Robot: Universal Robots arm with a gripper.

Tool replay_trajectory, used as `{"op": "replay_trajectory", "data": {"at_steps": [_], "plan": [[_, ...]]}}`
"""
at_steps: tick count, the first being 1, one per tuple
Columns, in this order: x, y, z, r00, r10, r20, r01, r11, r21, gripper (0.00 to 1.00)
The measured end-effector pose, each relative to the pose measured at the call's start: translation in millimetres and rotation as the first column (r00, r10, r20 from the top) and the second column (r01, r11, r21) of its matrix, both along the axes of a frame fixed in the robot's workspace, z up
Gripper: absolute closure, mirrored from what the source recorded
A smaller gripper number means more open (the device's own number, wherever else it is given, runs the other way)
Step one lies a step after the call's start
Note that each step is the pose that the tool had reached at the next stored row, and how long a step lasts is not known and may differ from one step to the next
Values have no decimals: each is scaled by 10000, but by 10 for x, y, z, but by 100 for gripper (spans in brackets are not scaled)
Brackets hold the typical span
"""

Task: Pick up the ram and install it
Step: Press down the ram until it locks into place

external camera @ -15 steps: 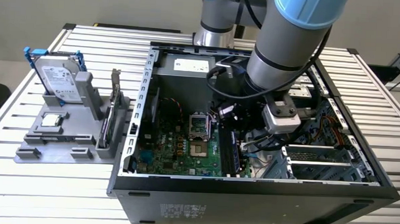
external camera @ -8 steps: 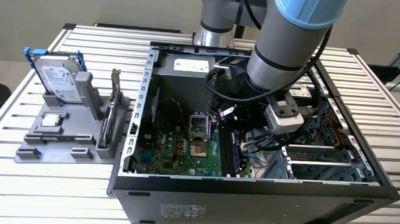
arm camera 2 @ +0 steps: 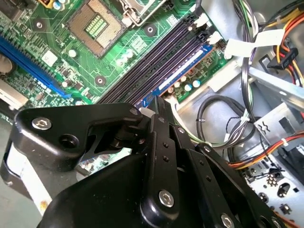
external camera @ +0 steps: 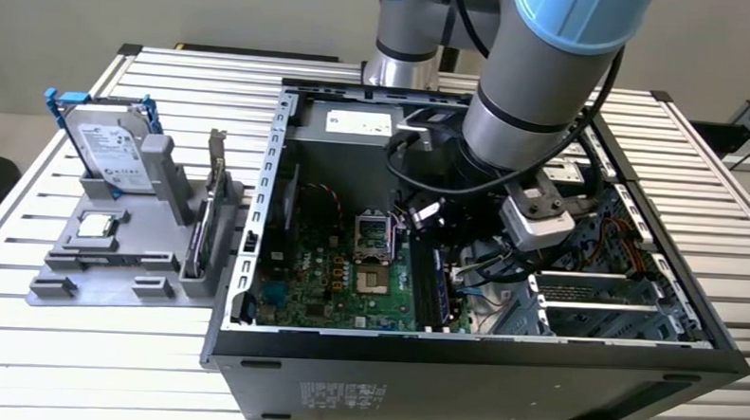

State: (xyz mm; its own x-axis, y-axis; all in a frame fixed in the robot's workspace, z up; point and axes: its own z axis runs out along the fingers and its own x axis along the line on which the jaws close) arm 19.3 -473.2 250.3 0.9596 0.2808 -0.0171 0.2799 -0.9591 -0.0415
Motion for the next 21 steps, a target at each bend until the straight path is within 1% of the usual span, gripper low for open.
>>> {"op": "replay_trajectory", "data": {"at_steps": [9, 21], "plan": [[0, 0, 4, 9989, 479, 0, -479, 9989, -2, 100], [-1, 0, 4, 9943, 1065, 0, -1065, 9943, -1, 100]]}}
